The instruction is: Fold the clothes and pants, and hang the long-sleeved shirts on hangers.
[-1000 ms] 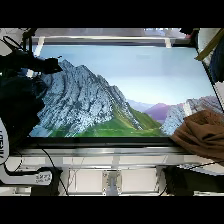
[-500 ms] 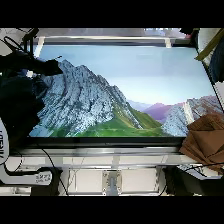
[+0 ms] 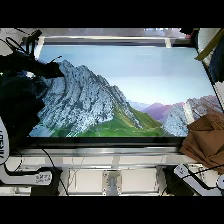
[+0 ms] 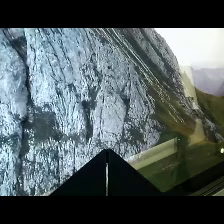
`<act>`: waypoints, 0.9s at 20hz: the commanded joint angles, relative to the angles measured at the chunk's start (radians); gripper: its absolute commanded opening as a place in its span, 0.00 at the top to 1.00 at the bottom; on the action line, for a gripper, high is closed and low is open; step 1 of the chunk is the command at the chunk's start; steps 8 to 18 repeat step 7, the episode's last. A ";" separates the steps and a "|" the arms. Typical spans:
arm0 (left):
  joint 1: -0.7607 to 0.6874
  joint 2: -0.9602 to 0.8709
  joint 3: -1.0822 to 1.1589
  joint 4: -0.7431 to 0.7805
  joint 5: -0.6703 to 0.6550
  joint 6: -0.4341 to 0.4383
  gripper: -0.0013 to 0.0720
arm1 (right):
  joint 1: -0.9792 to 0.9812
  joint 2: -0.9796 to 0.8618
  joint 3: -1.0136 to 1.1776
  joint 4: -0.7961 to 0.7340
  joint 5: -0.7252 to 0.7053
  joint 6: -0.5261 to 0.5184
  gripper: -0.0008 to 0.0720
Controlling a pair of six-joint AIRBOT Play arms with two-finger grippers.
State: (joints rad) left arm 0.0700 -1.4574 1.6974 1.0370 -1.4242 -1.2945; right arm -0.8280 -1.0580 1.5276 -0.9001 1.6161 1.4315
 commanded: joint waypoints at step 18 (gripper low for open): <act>-0.001 -0.001 0.000 -0.002 -0.013 0.000 0.96 | 0.345 0.003 0.001 -0.055 0.043 -0.015 0.28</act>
